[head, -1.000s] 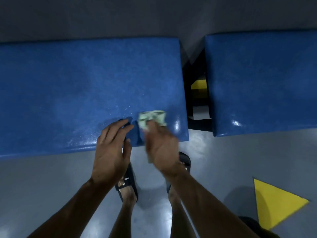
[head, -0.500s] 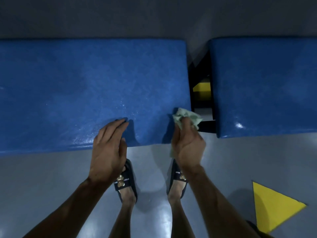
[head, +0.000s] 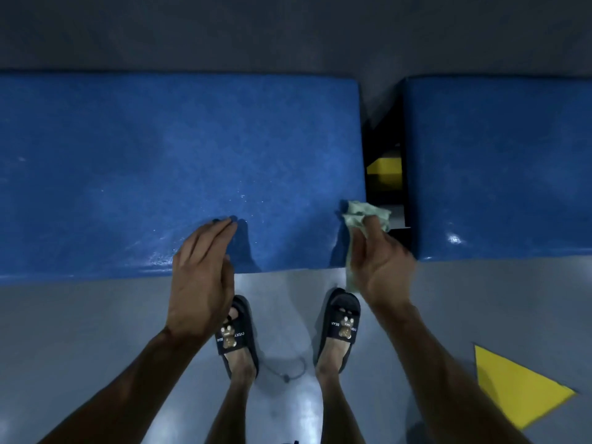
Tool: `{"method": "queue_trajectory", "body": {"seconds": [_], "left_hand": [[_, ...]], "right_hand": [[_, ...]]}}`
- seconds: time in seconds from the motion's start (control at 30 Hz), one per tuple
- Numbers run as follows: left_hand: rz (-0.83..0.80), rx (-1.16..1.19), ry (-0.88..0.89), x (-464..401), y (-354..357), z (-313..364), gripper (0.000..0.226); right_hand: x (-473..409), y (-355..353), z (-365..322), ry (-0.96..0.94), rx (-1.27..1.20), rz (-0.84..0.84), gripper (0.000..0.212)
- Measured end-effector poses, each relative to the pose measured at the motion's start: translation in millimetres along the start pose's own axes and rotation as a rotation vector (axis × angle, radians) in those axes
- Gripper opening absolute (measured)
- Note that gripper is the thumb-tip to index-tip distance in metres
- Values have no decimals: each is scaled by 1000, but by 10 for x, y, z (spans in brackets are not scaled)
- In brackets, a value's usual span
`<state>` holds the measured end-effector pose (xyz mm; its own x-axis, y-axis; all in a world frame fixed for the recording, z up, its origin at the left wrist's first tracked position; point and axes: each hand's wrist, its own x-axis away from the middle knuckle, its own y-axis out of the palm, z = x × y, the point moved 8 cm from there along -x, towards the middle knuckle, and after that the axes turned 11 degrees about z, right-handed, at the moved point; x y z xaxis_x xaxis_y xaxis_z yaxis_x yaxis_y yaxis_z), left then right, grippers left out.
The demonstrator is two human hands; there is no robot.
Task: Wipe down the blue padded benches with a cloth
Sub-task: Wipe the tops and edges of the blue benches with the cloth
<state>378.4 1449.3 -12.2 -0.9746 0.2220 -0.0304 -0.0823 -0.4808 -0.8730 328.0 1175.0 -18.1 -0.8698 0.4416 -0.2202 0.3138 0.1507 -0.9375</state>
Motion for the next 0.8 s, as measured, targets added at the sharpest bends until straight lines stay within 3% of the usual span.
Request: {"method": "queue_trajectory", "body": {"seconds": [0.1, 0.3, 0.43, 0.5, 0.57, 0.67, 0.73, 0.8], "left_hand": [[5, 8, 8, -23, -39, -41, 53], [8, -28, -4, -89, -97, -156, 57], [9, -33, -5, -119, -108, -136, 58], [7, -19, -8, -128, -107, -111, 58], [9, -4, -8, -145, -102, -103, 57], [10, 7, -15, -181, -92, -112, 55], [16, 12, -29, -203, -99, -120, 54], [16, 19, -31, -216, -91, -111, 54]], "right_hand": [[205, 144, -359, 138, -56, 19, 11], [506, 449, -1487, -180, -169, -157, 12], [370, 285, -1316, -448, -150, -133, 14], [212, 138, -885, -464, -90, -66, 14], [67, 18, -368, -345, 1, -25, 12], [65, -41, 190, -1, 18, -3, 13], [207, -5, 227, 190, -8, -8, 15], [344, 59, 24, 264, -61, -36, 14]]}}
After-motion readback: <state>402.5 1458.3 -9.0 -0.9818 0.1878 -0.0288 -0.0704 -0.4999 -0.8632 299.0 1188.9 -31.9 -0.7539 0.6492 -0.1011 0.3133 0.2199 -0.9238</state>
